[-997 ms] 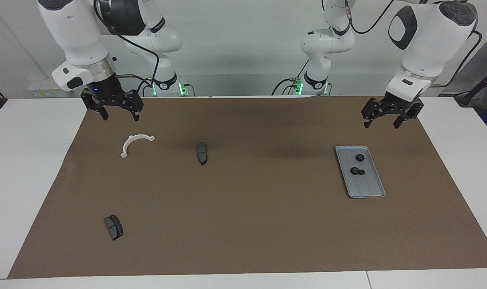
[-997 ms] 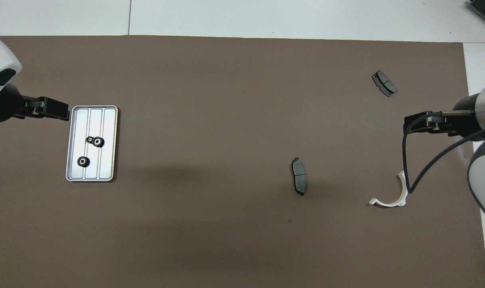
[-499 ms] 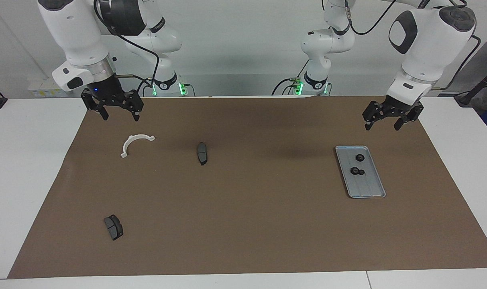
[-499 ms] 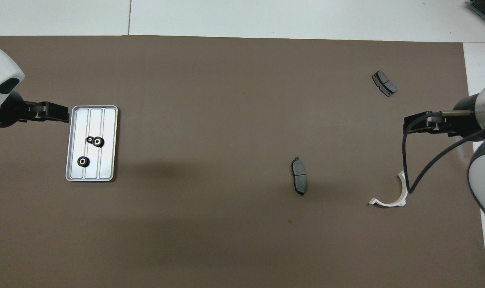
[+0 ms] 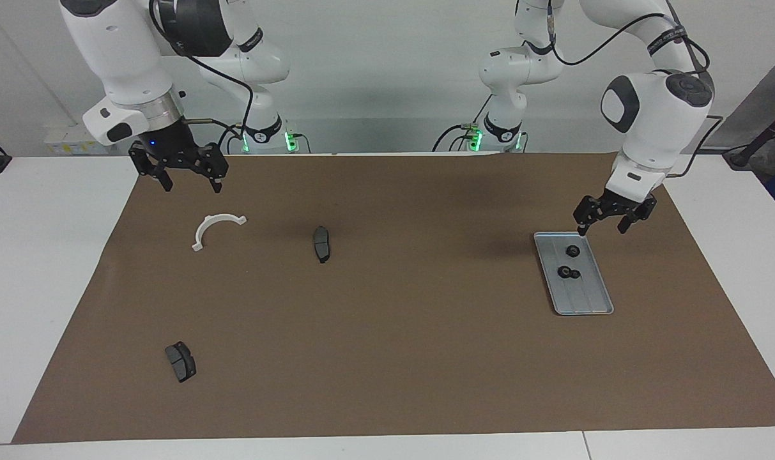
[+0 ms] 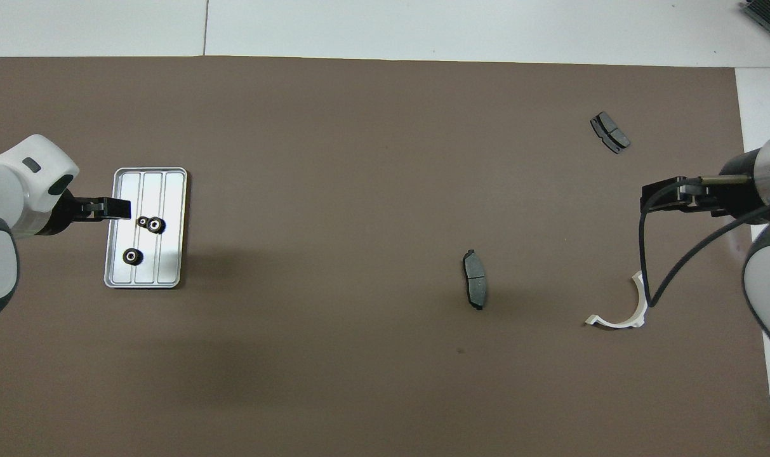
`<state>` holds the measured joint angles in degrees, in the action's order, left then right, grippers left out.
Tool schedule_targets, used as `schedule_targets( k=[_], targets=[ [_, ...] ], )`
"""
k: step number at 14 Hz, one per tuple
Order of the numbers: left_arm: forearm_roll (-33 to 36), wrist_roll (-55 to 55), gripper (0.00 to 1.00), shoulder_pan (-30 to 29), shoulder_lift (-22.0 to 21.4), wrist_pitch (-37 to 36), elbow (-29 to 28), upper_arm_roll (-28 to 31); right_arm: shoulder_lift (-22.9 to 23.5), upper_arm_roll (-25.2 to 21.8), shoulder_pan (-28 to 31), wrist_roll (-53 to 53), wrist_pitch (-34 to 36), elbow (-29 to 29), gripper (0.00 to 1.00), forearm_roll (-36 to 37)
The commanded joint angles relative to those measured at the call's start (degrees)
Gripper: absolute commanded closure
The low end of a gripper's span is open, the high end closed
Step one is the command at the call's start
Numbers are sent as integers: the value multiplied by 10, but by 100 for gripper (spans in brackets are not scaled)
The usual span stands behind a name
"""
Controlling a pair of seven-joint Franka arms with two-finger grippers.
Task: Place bearing gear from tray to pile
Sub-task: 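Lower the left gripper into the tray and grasp a black bearing gear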
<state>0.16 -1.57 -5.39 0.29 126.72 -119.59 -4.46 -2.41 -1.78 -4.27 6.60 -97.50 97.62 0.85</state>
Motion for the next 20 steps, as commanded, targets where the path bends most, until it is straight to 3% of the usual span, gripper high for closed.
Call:
schedule_targets(
  k=[1,6,7,10,13,20],
  targets=[
    [-3,-10,6,-6,-1,51,-54,-3,-5,1,3,-14,6,5,0,-3],
    [-3,-79,43,-22,-11,77,-113,-2,-5,1,3,-16,7,5,0,-3],
    [-3,-83,46,-23,-10,79,-117,-2,-6,1,3,-16,8,7,0,-3],
    [-3,-83,46,-23,14,104,-125,-2,-6,0,4,-16,7,8,0,-3],
    [-3,-83,36,-27,25,117,-126,-2,-6,1,3,-15,8,8,0,-3],
    [-3,-84,37,-30,51,141,-129,-2,-7,0,3,-16,8,9,0,-3]
  ],
)
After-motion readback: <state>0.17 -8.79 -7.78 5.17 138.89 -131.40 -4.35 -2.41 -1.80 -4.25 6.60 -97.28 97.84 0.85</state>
